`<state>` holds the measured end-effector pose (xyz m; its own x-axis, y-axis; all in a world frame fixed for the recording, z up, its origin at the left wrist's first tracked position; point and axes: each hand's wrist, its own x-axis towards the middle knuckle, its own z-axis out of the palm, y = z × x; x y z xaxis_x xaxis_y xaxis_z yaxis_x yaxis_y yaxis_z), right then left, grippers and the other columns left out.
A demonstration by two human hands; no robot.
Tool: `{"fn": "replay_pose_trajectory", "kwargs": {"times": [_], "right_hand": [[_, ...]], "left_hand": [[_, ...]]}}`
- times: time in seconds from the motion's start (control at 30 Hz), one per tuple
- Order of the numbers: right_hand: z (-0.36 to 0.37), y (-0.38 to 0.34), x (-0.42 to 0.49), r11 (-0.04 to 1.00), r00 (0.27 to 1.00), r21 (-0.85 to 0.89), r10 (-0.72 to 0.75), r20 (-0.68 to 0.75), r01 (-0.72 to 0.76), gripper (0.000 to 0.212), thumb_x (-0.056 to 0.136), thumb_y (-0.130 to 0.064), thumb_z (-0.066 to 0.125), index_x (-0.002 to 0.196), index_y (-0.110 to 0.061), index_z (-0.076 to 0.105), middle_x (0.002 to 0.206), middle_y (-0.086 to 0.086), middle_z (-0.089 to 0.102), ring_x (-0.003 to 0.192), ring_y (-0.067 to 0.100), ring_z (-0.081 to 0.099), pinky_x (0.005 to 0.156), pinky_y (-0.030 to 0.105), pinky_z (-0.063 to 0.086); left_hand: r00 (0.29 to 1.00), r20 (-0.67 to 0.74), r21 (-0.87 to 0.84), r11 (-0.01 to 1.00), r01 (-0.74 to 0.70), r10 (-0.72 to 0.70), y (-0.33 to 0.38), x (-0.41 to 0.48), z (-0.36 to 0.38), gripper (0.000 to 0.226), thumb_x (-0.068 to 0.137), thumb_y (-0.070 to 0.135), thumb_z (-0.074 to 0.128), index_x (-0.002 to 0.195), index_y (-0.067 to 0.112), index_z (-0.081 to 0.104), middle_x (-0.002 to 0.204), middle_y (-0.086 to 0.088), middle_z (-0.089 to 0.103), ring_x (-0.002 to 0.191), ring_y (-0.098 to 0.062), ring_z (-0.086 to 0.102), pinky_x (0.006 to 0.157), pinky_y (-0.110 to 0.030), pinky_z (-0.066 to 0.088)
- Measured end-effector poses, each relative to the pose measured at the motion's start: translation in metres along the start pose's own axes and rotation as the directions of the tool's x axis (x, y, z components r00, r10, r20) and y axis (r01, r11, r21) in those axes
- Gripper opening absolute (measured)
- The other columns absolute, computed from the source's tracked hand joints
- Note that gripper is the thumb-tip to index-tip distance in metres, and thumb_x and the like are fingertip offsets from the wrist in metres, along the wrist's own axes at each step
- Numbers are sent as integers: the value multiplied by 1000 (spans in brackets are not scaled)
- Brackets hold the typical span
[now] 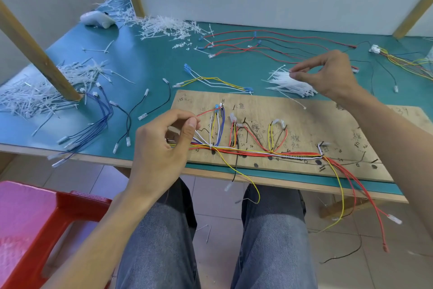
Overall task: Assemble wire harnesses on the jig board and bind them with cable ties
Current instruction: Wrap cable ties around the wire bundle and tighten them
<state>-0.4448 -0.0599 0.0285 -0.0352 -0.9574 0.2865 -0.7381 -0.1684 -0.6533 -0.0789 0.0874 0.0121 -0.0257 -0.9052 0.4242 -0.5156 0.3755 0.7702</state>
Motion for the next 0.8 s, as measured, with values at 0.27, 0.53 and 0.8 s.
{"fn": "replay_pose_trajectory", "kwargs": {"times": [0.27, 0.53, 0.8], "right_hand": [[-7, -50, -17, 947, 930, 21, -311, -195, 321, 14, 94, -18, 79, 102, -7, 83, 94, 9, 79, 83, 27, 72, 78, 37, 54], [21, -128, -84, 714, 714, -37, -700, -22, 699, 17, 89, -10, 85, 104, -4, 82, 85, 2, 77, 72, 25, 65, 66, 39, 54], [10, -92, -75, 976, 976, 18, -219, 17, 218, 24, 80, -24, 92, 102, -21, 82, 85, -12, 77, 74, 6, 69, 79, 37, 58]], "left_hand": [[993, -76, 18, 996, -86, 87, 28, 19, 3, 11, 103, 33, 66, 98, 26, 73, 89, 15, 72, 84, -14, 67, 69, -21, 51], [983, 180, 3, 999, -33, 31, 57, 52, 16, 8, 96, 26, 76, 87, 25, 77, 69, 15, 72, 59, -2, 61, 59, -9, 40], [973, 226, 133, 991, 23, -53, 45, 49, 9, 15, 99, 20, 69, 87, 28, 69, 67, 14, 70, 69, -5, 64, 63, -10, 41]]}}
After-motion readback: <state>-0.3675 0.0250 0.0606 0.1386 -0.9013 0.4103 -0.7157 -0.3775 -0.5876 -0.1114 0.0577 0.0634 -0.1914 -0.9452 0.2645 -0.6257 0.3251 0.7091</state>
